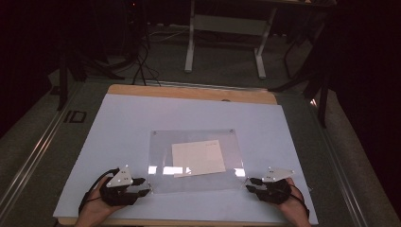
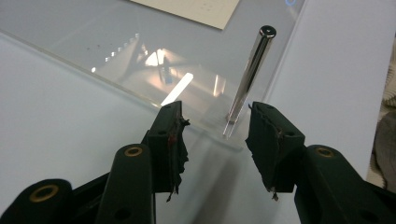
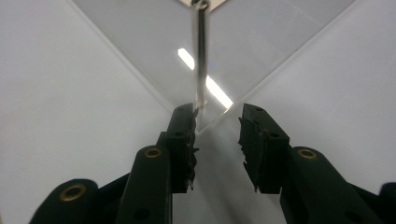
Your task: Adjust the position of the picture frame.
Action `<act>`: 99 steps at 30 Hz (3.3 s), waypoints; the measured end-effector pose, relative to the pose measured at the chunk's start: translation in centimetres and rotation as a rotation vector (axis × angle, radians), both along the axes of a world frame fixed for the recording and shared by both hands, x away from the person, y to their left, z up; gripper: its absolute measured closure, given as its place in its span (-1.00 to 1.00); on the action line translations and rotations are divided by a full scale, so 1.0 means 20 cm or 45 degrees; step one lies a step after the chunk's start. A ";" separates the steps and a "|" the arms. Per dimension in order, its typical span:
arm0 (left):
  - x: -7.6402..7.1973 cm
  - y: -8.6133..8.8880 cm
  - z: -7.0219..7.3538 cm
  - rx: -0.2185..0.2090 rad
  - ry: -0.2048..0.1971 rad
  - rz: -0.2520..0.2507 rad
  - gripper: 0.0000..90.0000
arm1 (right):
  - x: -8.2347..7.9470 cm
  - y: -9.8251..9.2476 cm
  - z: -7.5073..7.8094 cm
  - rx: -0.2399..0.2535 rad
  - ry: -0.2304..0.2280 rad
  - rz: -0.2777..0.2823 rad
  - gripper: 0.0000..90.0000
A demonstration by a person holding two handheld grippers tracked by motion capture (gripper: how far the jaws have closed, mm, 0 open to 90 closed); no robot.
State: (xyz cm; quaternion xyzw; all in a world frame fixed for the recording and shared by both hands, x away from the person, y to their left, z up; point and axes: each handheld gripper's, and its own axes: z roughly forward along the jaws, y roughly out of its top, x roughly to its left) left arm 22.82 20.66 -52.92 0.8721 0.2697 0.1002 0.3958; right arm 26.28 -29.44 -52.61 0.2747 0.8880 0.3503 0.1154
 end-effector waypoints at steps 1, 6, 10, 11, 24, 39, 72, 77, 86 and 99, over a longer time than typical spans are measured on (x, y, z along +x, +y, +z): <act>0.00 -0.01 0.00 -0.004 -0.005 -0.002 0.30 | 0.00 0.01 0.00 -0.005 0.005 0.001 0.44; 0.03 -0.06 0.01 -0.032 -0.021 -0.033 0.45 | 0.00 0.07 0.00 0.024 -0.035 0.017 0.49; 0.04 -0.11 0.01 -0.022 -0.046 -0.071 0.62 | 0.01 0.11 0.00 0.028 -0.082 -0.026 0.65; 0.05 -0.13 0.01 -0.016 -0.050 -0.079 0.68 | 0.01 0.12 0.00 0.032 -0.089 -0.027 0.67; 0.06 -0.17 -0.03 0.002 -0.046 -0.097 0.81 | 0.00 0.15 -0.01 0.046 -0.104 -0.064 0.86; 0.05 -0.20 -0.03 0.052 -0.107 -0.091 0.88 | -0.01 0.16 -0.01 0.036 -0.117 -0.081 0.88; -0.11 -0.36 0.16 0.192 -0.407 -0.105 0.82 | 0.39 0.29 0.08 0.042 -0.371 -0.227 0.80; -0.13 -0.41 0.18 0.242 -0.450 -0.106 0.82 | 0.51 0.34 0.11 0.079 -0.358 -0.270 0.82; -0.18 -0.56 0.16 0.350 -0.470 -0.171 0.81 | 0.82 0.53 0.10 0.215 -0.275 -0.284 0.89; -0.14 -0.85 0.12 0.362 -0.393 -0.258 0.81 | 1.09 0.90 0.04 0.252 -0.156 -0.315 0.90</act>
